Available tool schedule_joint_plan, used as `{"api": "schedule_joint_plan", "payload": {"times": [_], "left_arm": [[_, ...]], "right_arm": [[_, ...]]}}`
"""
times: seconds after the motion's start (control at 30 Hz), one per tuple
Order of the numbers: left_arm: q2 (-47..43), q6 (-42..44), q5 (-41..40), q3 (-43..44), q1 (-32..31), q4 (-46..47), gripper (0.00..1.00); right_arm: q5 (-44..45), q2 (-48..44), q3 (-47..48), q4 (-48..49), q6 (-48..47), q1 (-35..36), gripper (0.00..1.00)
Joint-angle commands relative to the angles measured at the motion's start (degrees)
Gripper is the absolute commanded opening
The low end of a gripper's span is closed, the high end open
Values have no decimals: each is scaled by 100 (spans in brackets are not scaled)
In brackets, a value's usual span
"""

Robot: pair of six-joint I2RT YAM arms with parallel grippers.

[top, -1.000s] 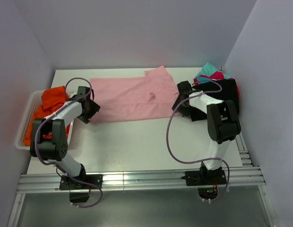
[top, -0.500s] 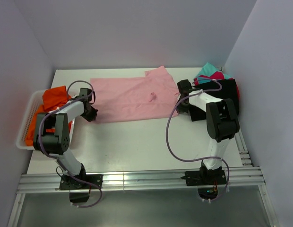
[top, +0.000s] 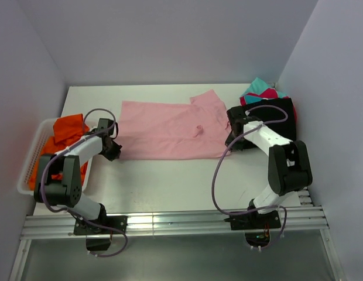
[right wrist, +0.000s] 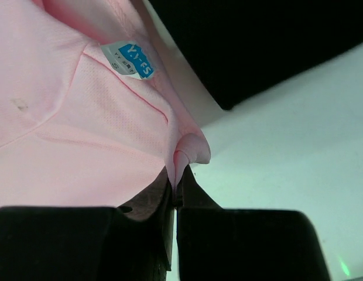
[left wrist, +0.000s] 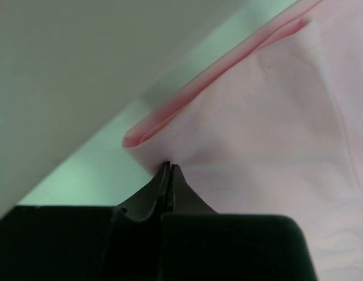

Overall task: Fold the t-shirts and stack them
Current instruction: Fold the flattened tshirt in 1/3 of the way

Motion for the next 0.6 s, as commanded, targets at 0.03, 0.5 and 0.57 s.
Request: {"api": "schedule_joint_plan", "payload": {"times": [0.03,0.5,0.57], "left_arm": [[-642,-273,-1,-532,-72,-815,0],[-2348,-450,-211,-159,-310,-2080,31],[-2453,-344,-508,535,-310,-2212,66]], "right_arm": [[132,-635,-473,-435,65,-48,0],[228,-1849,-792,-1295,21,-48,67],[289,-1868,-58,-1497,-14,-56,68]]}}
